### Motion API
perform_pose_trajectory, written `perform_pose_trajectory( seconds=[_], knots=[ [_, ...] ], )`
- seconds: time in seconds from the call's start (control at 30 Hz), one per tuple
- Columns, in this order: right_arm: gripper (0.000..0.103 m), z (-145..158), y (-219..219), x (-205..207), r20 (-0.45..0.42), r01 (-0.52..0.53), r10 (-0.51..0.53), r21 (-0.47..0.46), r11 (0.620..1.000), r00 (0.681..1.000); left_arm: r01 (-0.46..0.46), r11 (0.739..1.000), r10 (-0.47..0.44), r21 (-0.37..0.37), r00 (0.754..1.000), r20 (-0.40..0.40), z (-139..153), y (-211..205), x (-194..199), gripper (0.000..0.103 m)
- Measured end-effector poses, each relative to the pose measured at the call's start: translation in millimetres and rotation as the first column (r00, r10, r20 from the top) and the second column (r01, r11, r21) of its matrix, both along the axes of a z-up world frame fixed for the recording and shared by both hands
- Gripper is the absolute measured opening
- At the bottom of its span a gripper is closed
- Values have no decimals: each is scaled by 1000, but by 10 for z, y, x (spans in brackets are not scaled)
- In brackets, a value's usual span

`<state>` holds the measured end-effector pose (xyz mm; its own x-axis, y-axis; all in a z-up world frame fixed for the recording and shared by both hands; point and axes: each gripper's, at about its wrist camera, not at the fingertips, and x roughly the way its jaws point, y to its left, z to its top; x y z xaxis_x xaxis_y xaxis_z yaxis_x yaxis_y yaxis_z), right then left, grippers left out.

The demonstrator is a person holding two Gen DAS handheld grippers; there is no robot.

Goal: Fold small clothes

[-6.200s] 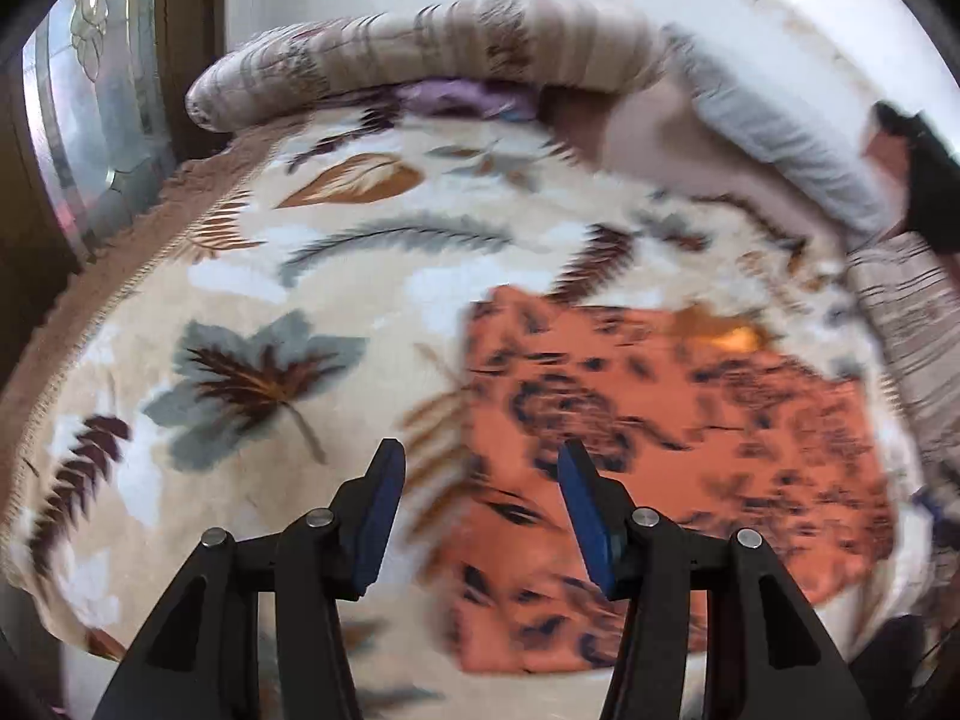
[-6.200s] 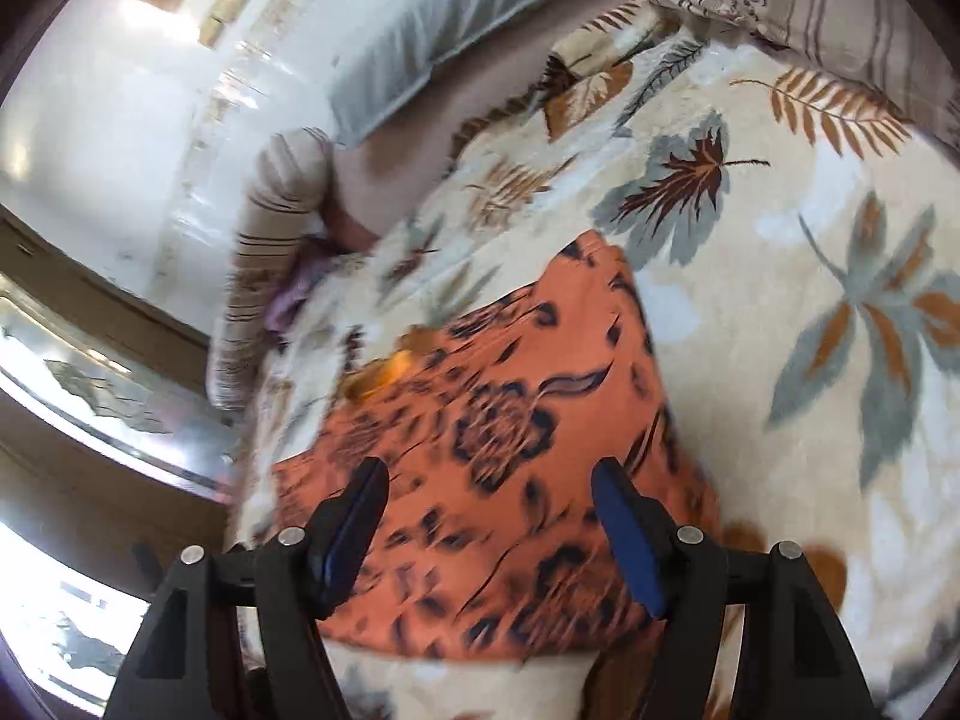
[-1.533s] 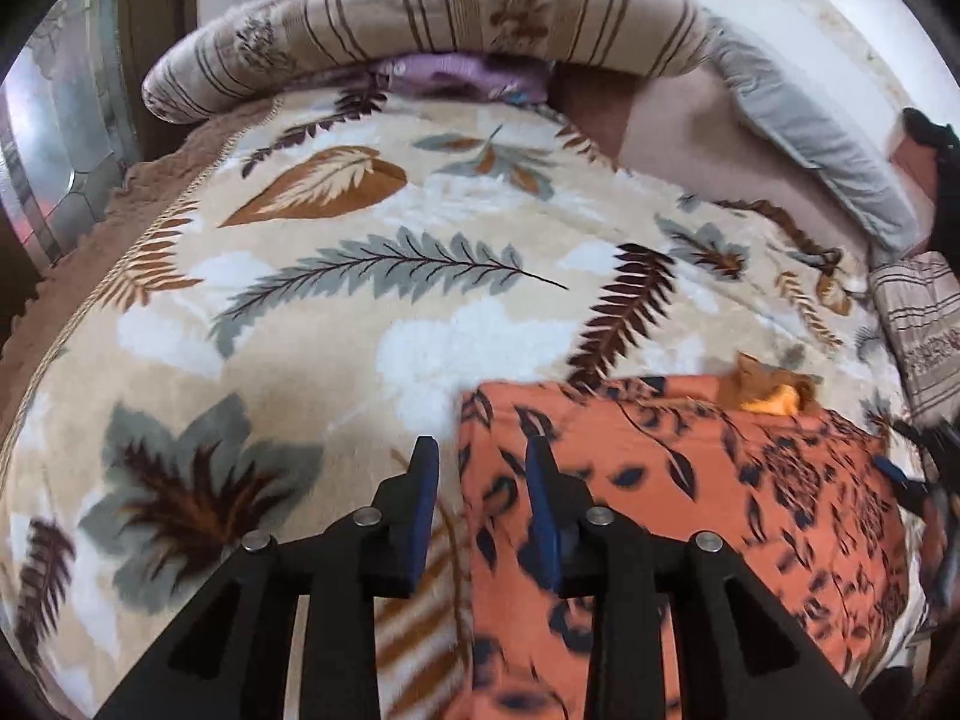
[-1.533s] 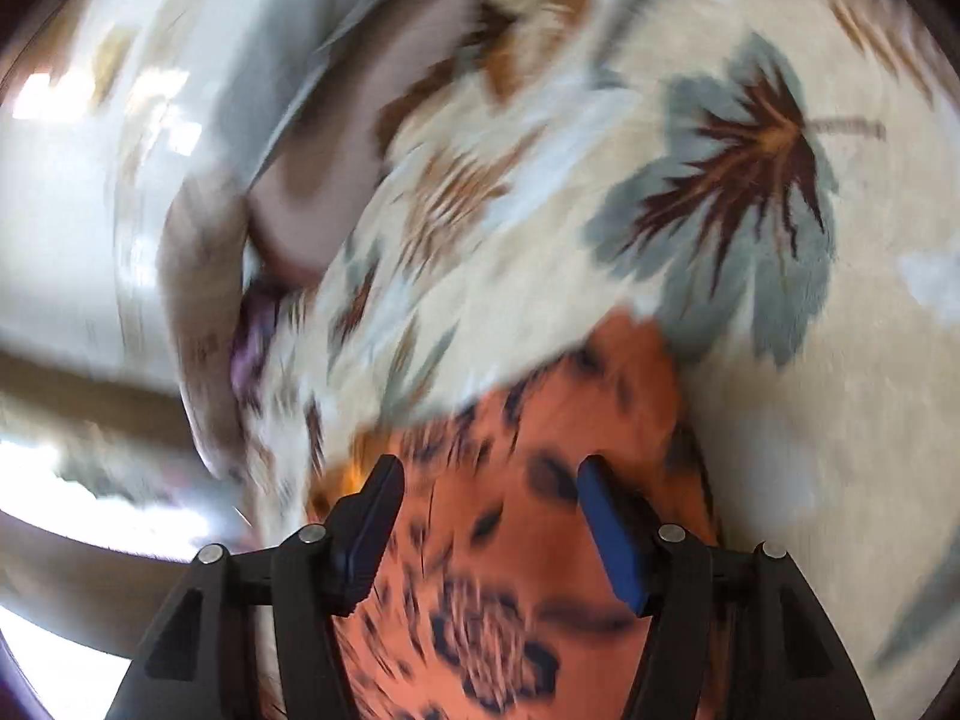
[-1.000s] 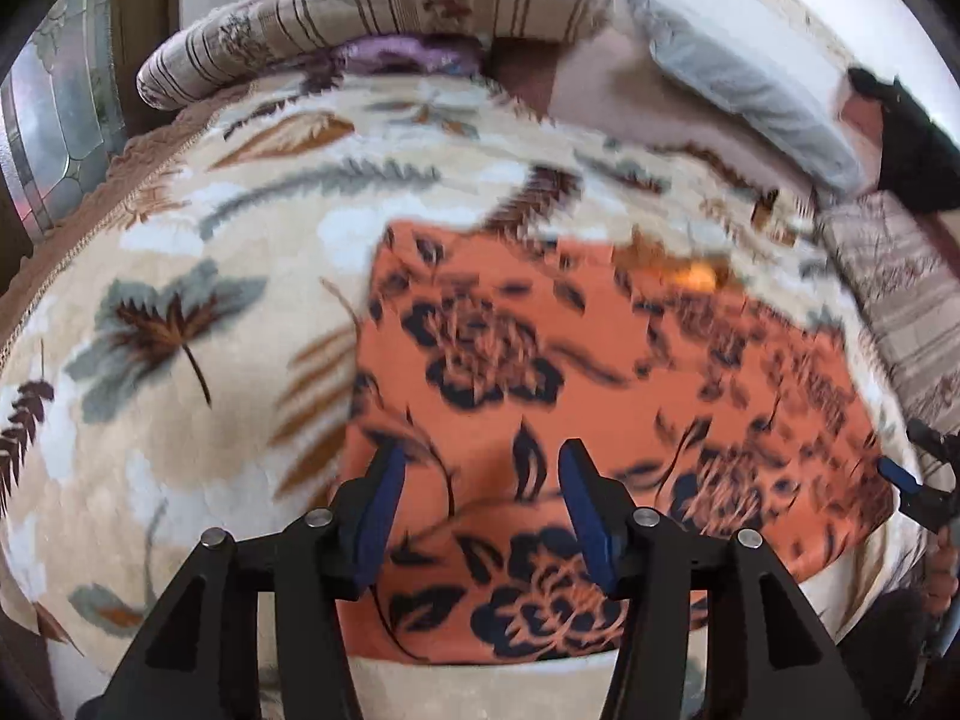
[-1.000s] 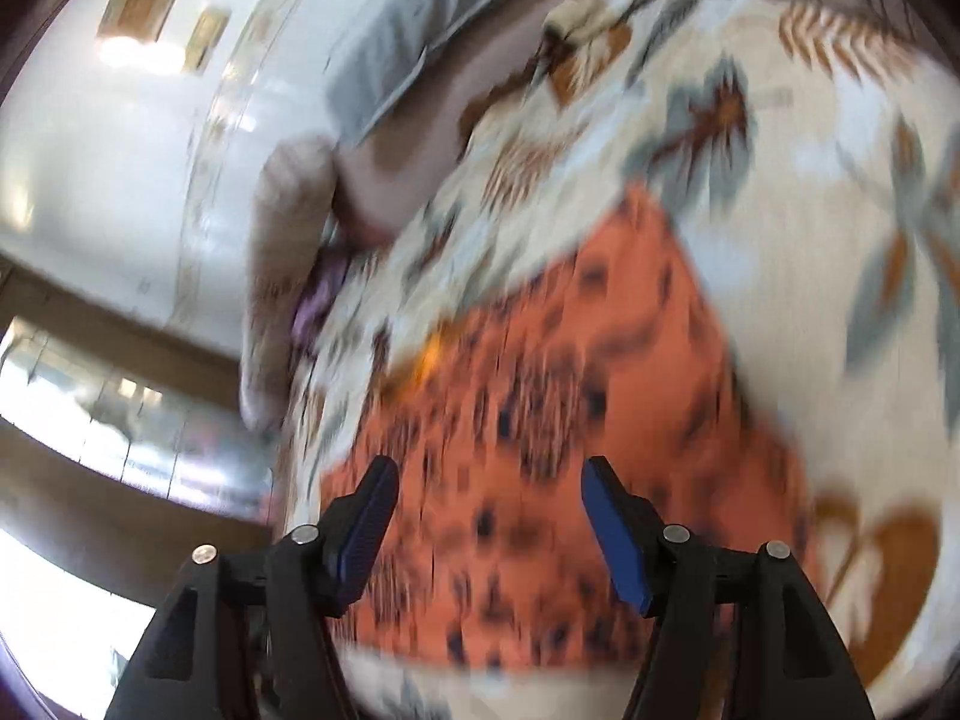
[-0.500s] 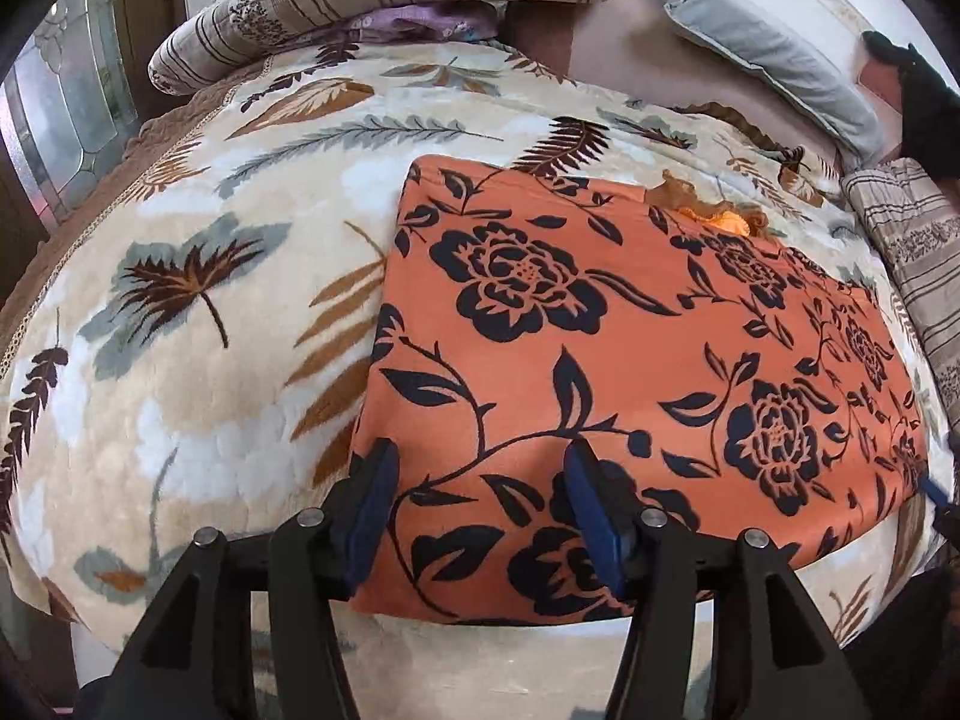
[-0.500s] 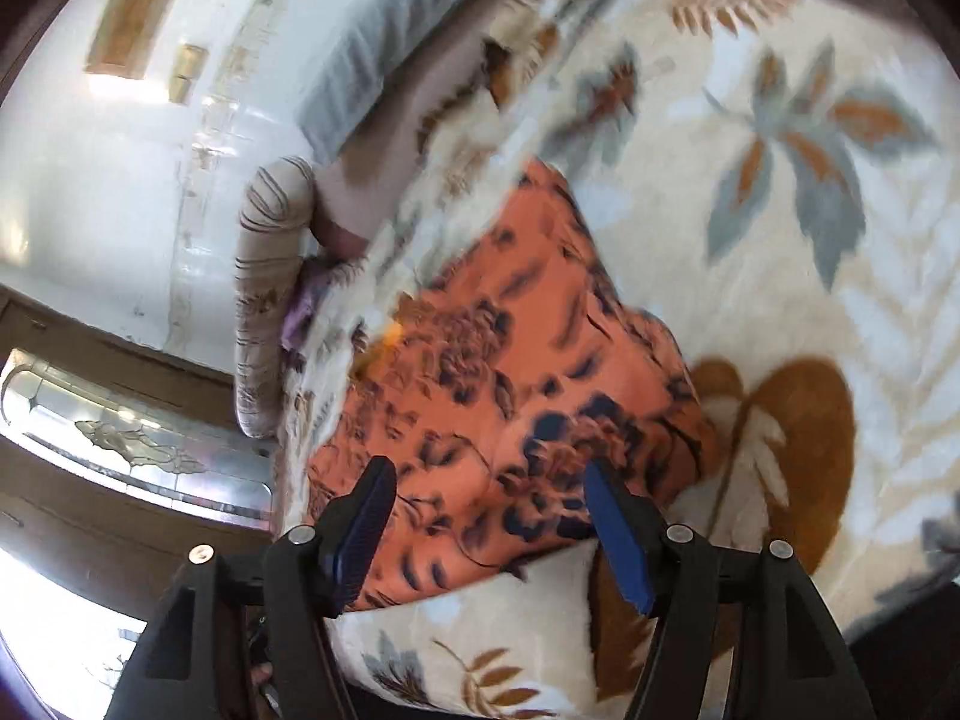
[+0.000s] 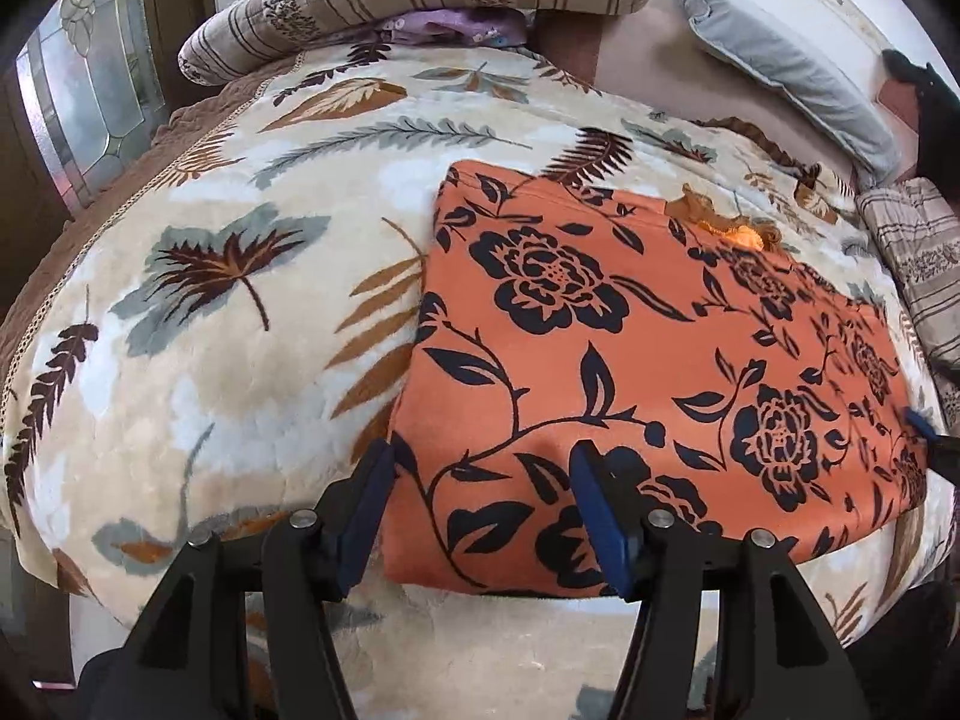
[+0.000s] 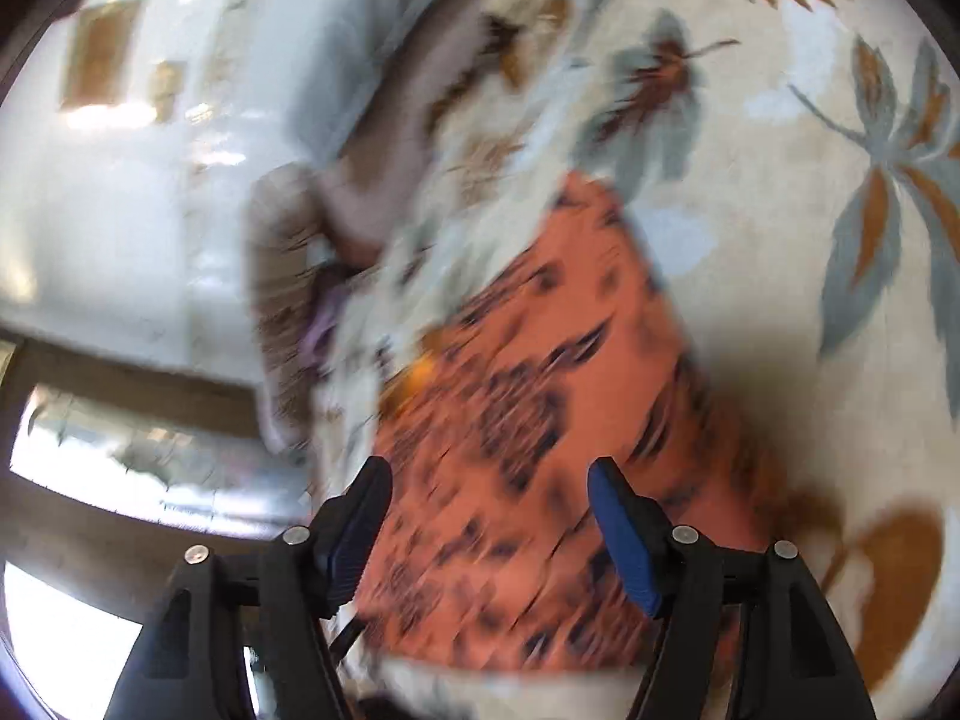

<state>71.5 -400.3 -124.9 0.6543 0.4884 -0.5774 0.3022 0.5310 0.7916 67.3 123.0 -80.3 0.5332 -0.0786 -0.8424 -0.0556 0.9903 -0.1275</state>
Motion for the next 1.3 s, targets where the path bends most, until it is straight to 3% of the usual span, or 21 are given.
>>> perform_pose_trajectory(
  seconds=[0.07,0.1,0.2,0.4,0.53,0.6,0.7,0.83,0.93,0.97,1.03,1.2,1.3],
  knots=[
    [71,-121,-209,-24,8,111,-112,106,988,994,-6,1000,6,-7,1000,9,57,38,-38,62],
    [71,-80,-213,-49,20,123,-126,105,987,992,-10,1000,10,-7,1000,17,81,56,-60,62],
    [71,176,-51,-246,85,97,-95,-14,995,992,-34,999,34,-13,999,31,126,83,-90,62],
    [72,269,360,-669,132,0,8,-64,998,991,1,999,0,-40,999,40,169,-131,-139,62],
    [73,168,519,-626,94,-90,102,-116,989,990,29,998,-26,-48,998,59,233,-242,-240,63],
    [73,-14,491,-575,-28,-21,16,-177,984,999,28,998,-25,-59,998,50,232,-251,-288,65],
    [73,31,529,-655,19,-11,13,-116,993,1000,25,999,-23,-49,999,41,232,-252,-355,65],
    [73,274,763,-683,94,-86,107,-207,974,990,18,999,-17,-41,999,34,224,-261,-371,66],
    [73,109,683,-568,13,-60,64,-225,973,998,17,999,-16,-51,999,34,246,-267,-385,66],
    [73,25,603,-566,-33,-22,16,-193,981,999,19,998,-17,-52,999,37,262,-268,-396,66],
    [73,51,559,-637,8,0,1,-100,995,1000,23,999,-21,-46,999,48,290,-267,-418,66],
    [73,213,676,-556,36,-53,60,-163,985,998,25,999,-24,-48,999,41,272,-299,-399,68],
    [73,32,567,-437,-46,4,-12,-165,986,999,38,999,-36,-38,998,42,272,-337,-400,68]
  ],
)
